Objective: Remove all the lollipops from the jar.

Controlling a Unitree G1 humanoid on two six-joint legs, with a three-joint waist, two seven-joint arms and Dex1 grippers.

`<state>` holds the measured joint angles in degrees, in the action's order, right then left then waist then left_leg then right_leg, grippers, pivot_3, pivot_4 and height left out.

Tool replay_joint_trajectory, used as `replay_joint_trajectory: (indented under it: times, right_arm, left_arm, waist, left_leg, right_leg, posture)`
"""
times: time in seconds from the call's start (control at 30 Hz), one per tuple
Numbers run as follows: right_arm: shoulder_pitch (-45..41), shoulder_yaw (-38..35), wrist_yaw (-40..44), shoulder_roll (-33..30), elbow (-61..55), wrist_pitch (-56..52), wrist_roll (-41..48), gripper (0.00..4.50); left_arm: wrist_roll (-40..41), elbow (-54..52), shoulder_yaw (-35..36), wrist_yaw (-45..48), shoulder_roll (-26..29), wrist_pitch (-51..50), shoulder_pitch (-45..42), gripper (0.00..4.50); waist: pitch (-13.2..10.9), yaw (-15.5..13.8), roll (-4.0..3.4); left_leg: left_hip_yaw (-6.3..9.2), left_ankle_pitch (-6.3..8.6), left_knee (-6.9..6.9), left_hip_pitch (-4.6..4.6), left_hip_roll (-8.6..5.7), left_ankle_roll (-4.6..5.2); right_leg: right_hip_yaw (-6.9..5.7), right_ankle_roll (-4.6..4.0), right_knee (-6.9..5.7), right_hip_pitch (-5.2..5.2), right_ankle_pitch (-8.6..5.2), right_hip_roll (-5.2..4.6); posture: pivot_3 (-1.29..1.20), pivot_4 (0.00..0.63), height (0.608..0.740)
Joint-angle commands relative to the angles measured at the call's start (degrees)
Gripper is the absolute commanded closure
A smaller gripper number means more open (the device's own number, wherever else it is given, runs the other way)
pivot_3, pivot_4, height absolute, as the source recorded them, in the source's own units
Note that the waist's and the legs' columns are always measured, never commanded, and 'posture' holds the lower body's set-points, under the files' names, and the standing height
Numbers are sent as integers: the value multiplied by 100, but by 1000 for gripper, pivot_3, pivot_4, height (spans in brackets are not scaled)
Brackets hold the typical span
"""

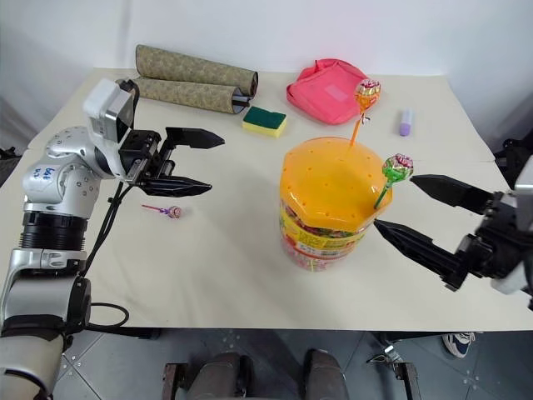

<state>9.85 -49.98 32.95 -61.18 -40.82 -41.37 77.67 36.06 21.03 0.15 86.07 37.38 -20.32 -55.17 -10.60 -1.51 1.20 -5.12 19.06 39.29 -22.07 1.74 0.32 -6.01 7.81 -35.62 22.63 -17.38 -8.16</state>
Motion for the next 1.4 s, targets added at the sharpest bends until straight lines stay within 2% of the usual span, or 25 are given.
replay_joint_trajectory:
  times: [0.03, 0.27, 0.3, 0.37, 0.63, 0.7, 0.73, 1.13, 1.3, 1.4]
  right_arm:
    - [-462, 294, -17, -252, 232, 46, 27, 0]
    - [-1233, 945, 138, -502, 609, -116, -41, 0]
    - [-1308, 976, 82, -534, 672, -174, -15, 382]
    - [-1432, 997, 58, -572, 752, -258, -3, 871]
    - [-1644, 865, 67, -571, 698, -499, 94, 3705]
    - [-1676, 780, 9, -592, 639, -587, 213, 4343]
    - [-1677, 742, -12, -592, 612, -623, 254, 4490]
    - [-2234, 265, -896, -826, 1160, -920, 839, 4490]
    - [-1958, -430, -1003, -899, 1661, -1407, 552, 4490]
    - [-1317, -754, -619, -1074, 2165, -2026, -158, 4490]
  left_arm:
    - [294, -228, 75, 643, 130, 29, -51, 76]
    - [537, -564, -84, 643, 238, -63, 114, 76]
    - [577, -596, -100, 643, 251, -84, 125, 0]
    - [636, -632, -136, 643, 284, -103, 133, 0]
    - [655, -603, -160, 643, 299, -97, 121, 0]
    - [566, -581, -104, 630, 295, -98, 137, 0]
    - [530, -580, -82, 619, 295, -100, 149, 0]
    - [52, -476, 41, 372, 475, 249, 306, 0]
    - [-145, -289, 126, 419, 730, 470, 463, 0]
    - [-64, -362, 209, 416, 786, 426, 552, 0]
  waist:
    - [0, 2, 0]
    - [0, -2, 0]
    - [0, 0, 0]
    - [0, 2, 0]
    - [0, 2, 0]
    - [0, 2, 0]
    - [0, 2, 0]
    - [0, 7, 0]
    - [0, -1, 0]
    - [0, -19, 0]
  left_leg:
    - [-1, 0, 2, -1, -1, 1]
    - [2, 0, 4, -3, 0, 1]
    - [3, 0, 4, -4, 0, 1]
    - [2, 1, 7, -5, 0, 1]
    - [2, 1, 7, -6, 1, 1]
    - [2, 1, 7, -6, 1, 1]
    - [2, 1, 7, -6, 1, 1]
    - [1, 1, 7, -6, 2, 1]
    - [1, 1, 6, -8, 2, 1]
    - [1, 2, 7, -10, 2, 3]
  right_leg:
    - [1, 0, 0, 0, 0, 0]
    - [-4, 0, -1, 0, 0, -1]
    - [-5, 0, 0, 0, 0, 0]
    - [-4, 0, 0, 0, 0, -1]
    - [-5, 0, 0, 0, 0, -1]
    - [-5, 0, 0, 0, 0, -1]
    - [-5, 0, 0, 0, 0, -1]
    - [-5, 0, 1, 0, 0, -1]
    - [-6, 0, 1, 1, 0, -1]
    - [-6, 0, 1, 1, 0, -1]
  posture:
    - [0, 150, 740]
    - [0, 150, 740]
    - [0, 150, 740]
    - [0, 150, 740]
    - [0, 150, 740]
    - [0, 150, 740]
    - [0, 150, 740]
    - [0, 150, 740]
    - [0, 150, 740]
    - [0, 150, 740]
